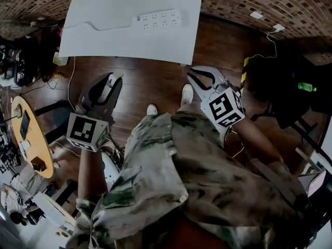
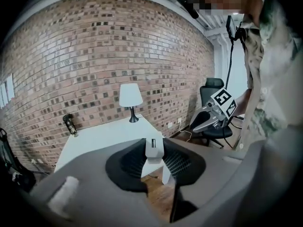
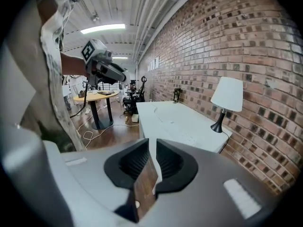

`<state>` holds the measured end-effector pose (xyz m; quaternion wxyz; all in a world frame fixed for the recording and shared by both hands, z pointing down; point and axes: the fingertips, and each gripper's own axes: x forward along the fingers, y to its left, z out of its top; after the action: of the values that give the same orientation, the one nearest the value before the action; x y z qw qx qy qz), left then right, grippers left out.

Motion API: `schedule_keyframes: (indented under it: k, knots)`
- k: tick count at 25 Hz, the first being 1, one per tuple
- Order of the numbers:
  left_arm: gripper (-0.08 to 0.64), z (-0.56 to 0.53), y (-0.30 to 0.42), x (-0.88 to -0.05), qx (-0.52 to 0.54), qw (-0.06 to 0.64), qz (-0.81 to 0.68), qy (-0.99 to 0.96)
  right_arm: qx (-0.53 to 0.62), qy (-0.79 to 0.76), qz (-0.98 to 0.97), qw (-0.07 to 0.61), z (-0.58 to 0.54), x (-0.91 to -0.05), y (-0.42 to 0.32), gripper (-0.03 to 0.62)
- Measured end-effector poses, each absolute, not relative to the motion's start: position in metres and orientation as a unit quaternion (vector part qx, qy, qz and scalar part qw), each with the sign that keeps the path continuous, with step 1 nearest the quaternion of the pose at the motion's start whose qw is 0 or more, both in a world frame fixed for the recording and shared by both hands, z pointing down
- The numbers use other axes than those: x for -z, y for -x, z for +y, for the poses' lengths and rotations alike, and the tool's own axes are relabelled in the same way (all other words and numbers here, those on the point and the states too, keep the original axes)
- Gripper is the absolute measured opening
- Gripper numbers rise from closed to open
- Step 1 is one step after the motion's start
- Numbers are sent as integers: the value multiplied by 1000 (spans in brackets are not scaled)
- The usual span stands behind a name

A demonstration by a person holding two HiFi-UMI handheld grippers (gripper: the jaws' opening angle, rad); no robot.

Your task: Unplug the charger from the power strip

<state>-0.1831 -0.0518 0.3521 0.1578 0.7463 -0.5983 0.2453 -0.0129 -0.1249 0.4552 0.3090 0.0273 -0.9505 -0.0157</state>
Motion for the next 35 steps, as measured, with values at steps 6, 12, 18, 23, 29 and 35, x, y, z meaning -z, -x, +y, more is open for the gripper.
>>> schedule_keyframes:
  k: [6, 12, 18, 23, 29, 35]
  knots:
    - [107, 19, 166, -333, -220, 131, -596, -761, 33, -35, -958, 282, -52, -431, 0, 54]
    - [106, 132, 154, -333, -187, 109, -576, -788, 51, -77, -964, 249, 55, -397, -5, 62]
    - [106, 238, 135, -339, -170, 106, -530, -824, -11, -139, -962, 235, 178, -372, -23, 78]
    - [106, 291, 103, -329, -161, 97, -515, -836, -16, -144, -962, 232, 243, -352, -49, 87]
    - [106, 333, 56, -310, -150, 80, -523, -836, 1, -141, -969, 205, 288, -329, -95, 87]
    - [106, 373, -29, -302, -150, 72, -542, -824, 5, -134, -975, 176, 327, -317, -184, 86]
